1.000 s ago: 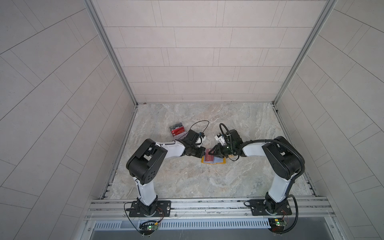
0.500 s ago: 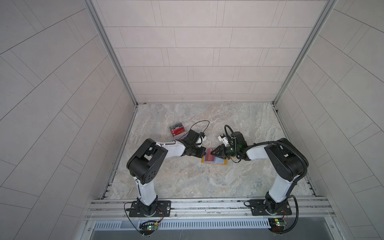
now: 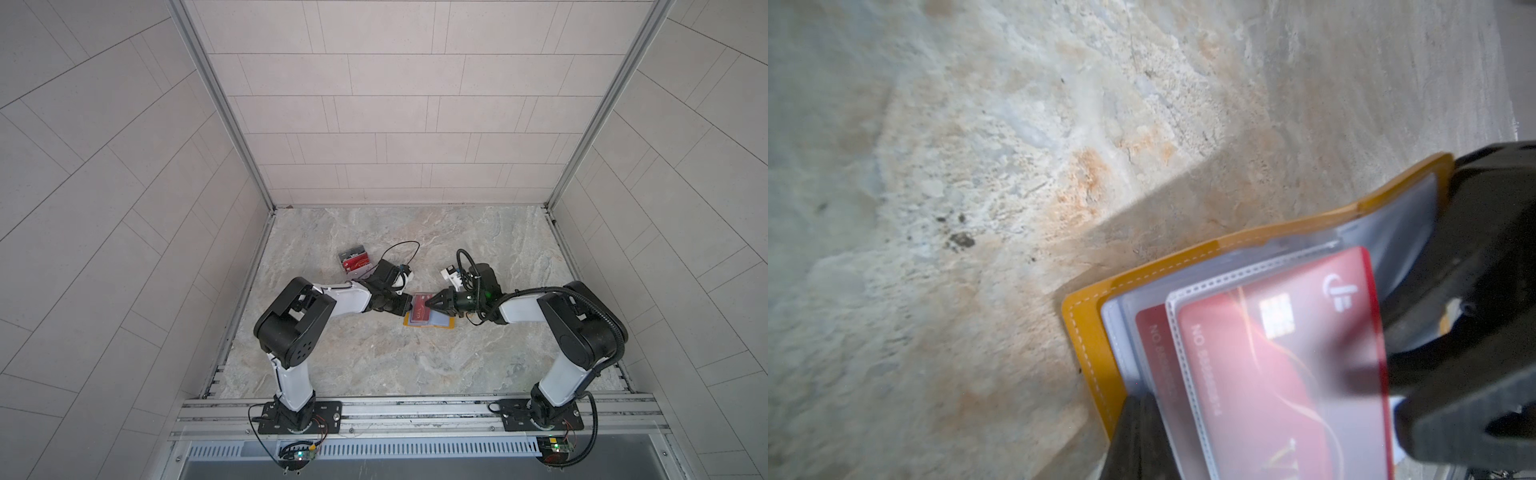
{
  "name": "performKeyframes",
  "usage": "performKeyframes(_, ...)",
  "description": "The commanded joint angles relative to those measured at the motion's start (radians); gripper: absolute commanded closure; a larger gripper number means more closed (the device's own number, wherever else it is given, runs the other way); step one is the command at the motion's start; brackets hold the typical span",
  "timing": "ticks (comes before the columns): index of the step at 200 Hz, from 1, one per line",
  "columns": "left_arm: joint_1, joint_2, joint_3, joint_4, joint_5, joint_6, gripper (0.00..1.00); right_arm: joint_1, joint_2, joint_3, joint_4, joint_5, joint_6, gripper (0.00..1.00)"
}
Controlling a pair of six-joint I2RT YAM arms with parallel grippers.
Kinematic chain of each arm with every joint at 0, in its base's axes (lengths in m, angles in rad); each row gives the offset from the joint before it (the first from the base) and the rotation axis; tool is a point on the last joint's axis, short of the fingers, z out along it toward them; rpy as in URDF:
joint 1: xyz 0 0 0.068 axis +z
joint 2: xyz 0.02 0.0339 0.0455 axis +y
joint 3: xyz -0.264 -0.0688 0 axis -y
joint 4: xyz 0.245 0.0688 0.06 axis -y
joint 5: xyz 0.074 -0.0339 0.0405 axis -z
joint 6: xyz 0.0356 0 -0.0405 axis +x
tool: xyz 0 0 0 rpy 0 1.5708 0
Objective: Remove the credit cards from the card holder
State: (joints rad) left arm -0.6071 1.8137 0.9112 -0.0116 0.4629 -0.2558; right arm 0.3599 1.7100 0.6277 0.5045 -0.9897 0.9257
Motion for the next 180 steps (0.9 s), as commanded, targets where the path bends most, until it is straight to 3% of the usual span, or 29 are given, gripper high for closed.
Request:
performKeyframes(1,-0.019,0.06,-0.029,-0.123,-0.043,0.015,0.97,-0.009,-0.044,-0.003,0.02,-0.017,0.002,0.8)
performKeyframes(89,-0.019,0.055,-0.029,-0.128,-0.046,0.016,0.96,-0.013,-0.066,-0.031,0.001,-0.01,-0.006,0.83)
performKeyframes(138,-0.019,0.055,-0.029,-0.126,-0.047,0.018,0.96,-0.012,-0.058,0.047,-0.326,0.062,-0.171,0.69)
performKeyframes(180,-0.02,0.059,-0.029,-0.12,-0.043,0.016,0.97,0.0,-0.02,0.058,-0.352,0.062,-0.176,0.64)
